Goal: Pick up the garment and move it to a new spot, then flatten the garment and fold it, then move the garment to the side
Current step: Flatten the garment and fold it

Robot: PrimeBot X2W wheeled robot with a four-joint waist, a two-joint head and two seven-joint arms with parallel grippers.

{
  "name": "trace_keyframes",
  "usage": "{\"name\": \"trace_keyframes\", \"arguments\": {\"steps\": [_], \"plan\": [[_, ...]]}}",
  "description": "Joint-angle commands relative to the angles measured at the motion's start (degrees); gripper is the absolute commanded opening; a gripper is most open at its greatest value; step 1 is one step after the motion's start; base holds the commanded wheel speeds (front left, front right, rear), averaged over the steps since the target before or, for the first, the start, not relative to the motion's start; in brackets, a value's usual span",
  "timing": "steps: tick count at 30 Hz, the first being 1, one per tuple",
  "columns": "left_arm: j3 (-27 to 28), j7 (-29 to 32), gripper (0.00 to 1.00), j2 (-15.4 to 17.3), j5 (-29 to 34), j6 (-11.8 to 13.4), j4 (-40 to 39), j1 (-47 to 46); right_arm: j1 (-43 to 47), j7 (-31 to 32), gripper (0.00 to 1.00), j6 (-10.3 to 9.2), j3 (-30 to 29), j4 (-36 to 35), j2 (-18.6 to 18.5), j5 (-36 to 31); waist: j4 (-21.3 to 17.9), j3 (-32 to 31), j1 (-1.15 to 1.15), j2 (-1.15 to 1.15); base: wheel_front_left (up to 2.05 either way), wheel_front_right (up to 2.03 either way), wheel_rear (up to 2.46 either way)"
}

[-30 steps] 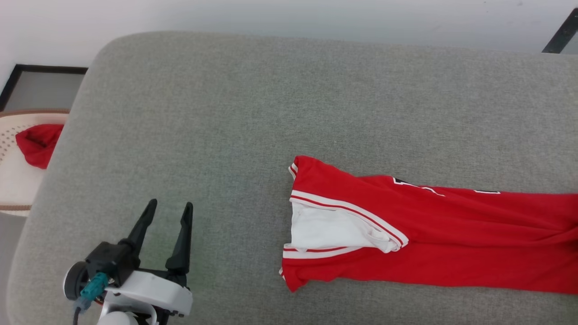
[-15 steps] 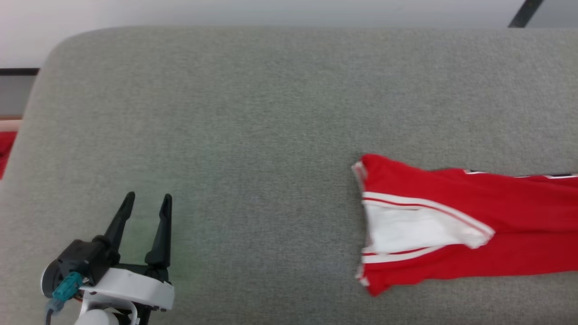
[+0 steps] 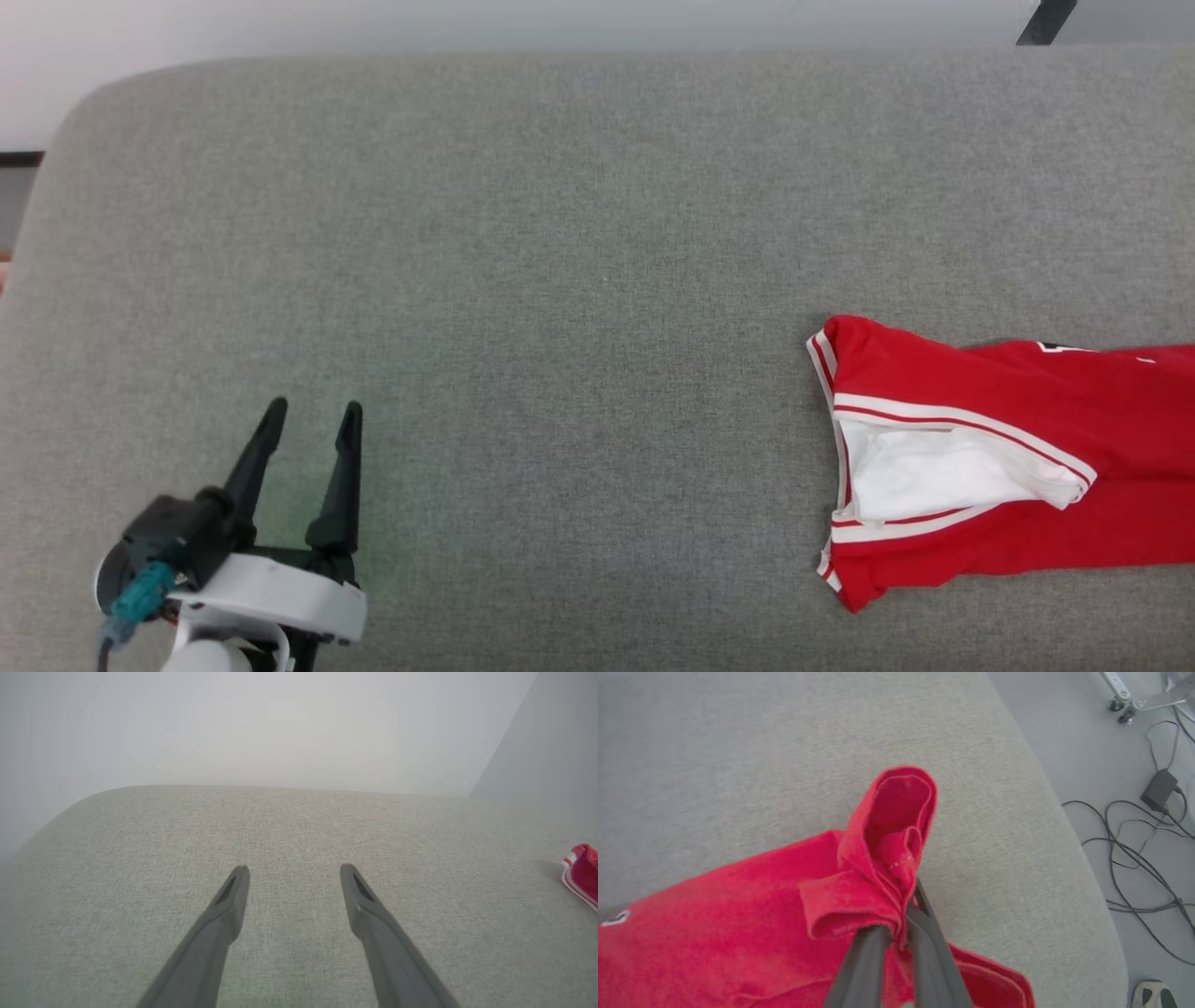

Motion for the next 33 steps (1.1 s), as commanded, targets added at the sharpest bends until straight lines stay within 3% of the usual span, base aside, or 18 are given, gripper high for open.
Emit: {"name": "trace_keyframes", "arguments": {"steps": [1,10,15,22,32,33], "plan": [[0.03,0.02,1.00,-0.46,-0.37,0.03,0.46,0.96,1.68,1.05,0.00,-0.12,3.43,-2.90,0.72,1.48,0.00,-1.07,0.00,0.00,0.00,0.00,0.00],[-0.19,0.02,1.00,-1.86,-0.93,0.02,1.47,2.15,6.40,8.34,0.00,-0.11,19.28,-22.76,4.96,10.77,0.57,-4.04,0.00,0.00,0.00,0.00,0.00],[-0.44,0.02,1.00,-2.42,-1.20,0.02,1.49,2.01,7.58,10.30,0.00,-0.11,25.68,-28.62,7.20,11.94,1.18,-4.84,0.00,0.00,0.00,0.00,0.00],[-1.06,0.02,1.00,-3.91,-1.46,0.02,1.90,1.81,8.48,9.08,0.00,-0.11,34.16,-28.80,10.46,11.97,2.80,-5.57,0.00,0.00,0.00,0.00,0.00],[-1.05,0.02,1.00,-5.32,-1.47,0.02,2.28,1.91,7.69,4.35,0.00,-0.11,38.51,-24.98,11.99,11.44,3.95,-5.94,0.00,0.00,0.00,0.00,0.00],[-0.98,0.02,1.00,-5.28,-1.54,0.02,2.36,1.87,7.47,3.90,0.10,-0.11,38.97,-24.52,12.12,11.37,3.94,-5.90,0.00,0.00,0.00,0.00,0.00]]}}
